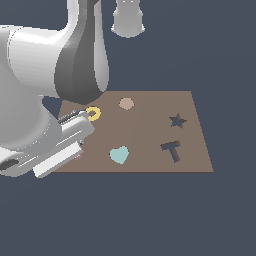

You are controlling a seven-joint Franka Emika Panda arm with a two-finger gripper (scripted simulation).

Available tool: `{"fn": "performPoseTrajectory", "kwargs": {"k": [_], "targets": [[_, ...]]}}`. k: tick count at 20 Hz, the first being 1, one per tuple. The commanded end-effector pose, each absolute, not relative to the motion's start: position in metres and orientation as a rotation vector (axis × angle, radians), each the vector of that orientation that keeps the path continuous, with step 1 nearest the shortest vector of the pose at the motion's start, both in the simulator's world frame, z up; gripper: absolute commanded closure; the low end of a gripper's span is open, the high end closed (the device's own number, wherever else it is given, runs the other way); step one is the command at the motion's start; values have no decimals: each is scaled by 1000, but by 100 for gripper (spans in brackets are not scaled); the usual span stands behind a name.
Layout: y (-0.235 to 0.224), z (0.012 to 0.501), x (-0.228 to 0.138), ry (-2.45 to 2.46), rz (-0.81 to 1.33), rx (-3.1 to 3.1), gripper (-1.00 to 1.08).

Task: Insert a designated object into the corresponding slot on a board.

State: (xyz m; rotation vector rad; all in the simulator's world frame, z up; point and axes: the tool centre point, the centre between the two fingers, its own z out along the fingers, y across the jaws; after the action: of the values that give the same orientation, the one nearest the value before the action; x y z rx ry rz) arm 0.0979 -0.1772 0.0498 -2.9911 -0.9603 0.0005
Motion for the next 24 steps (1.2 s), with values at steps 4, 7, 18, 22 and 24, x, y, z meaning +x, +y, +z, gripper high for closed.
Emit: {"fn": "performPoseTrajectory", "kwargs": {"k": [4, 7, 18, 22, 24], "targets": [[-177, 40, 98, -962, 0, -2991, -92], [-177, 32, 98, -964, 0, -2990, -92], [-177, 30, 98, -964, 0, -2990, 108], [-177, 33, 99, -964, -1, -2991, 108], [-177, 35, 99, -964, 0, -2990, 108]]}}
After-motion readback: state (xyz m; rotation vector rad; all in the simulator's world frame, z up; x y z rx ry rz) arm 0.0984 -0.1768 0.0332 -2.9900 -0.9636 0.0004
